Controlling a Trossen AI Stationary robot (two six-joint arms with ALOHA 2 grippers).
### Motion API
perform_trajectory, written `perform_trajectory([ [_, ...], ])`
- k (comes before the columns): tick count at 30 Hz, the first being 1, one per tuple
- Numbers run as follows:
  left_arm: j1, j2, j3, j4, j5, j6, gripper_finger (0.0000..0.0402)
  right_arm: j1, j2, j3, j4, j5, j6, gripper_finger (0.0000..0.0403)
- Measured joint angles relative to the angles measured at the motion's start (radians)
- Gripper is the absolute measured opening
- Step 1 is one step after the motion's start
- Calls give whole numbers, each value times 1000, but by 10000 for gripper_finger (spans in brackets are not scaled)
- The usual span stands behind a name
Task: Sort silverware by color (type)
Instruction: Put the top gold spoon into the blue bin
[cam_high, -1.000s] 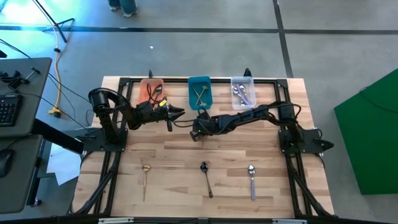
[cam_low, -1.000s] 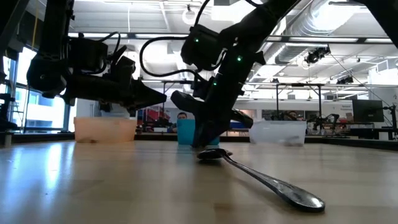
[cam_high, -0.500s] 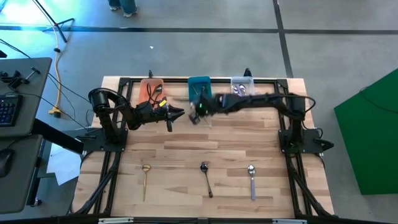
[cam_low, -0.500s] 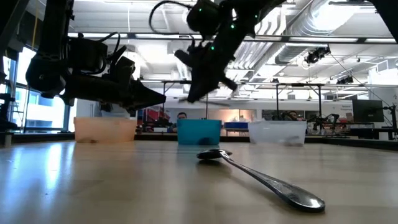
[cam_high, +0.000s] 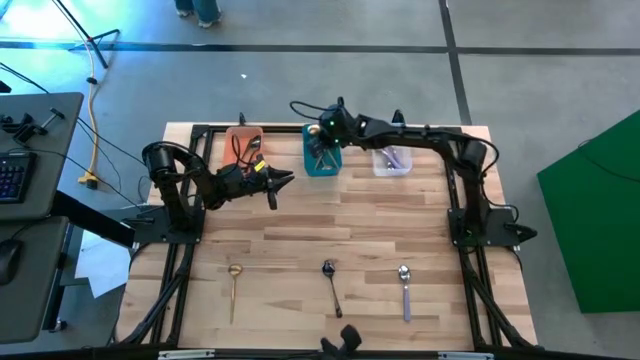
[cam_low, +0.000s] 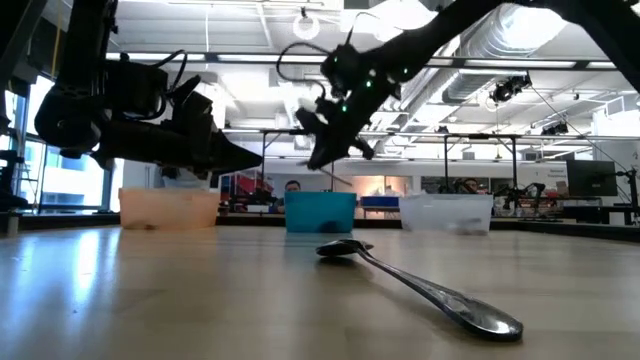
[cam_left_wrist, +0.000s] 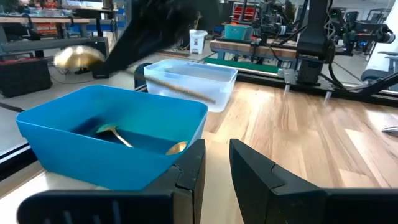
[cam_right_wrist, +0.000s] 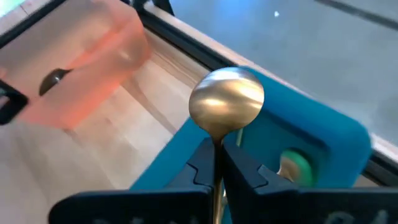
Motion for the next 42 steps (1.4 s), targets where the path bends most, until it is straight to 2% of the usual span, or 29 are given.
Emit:
perform_trajectory([
  [15,0,0,0,0,-4,-2,62,-48,96,-1,71,-46,12,5],
  [23,0,0,0,1,-8,-1,62,-75,98,-1,107,-48,4,5],
  [33,0,0,0,1,-13,0,62,-72,103,-1,50,-63,7,7],
  [38,0,0,8,1,-13,-1,62,-72,109,-1,41,-56,14,33],
  [42,0,0,8,0,-13,-1,62,-70,109,-1,57,-57,11,76],
])
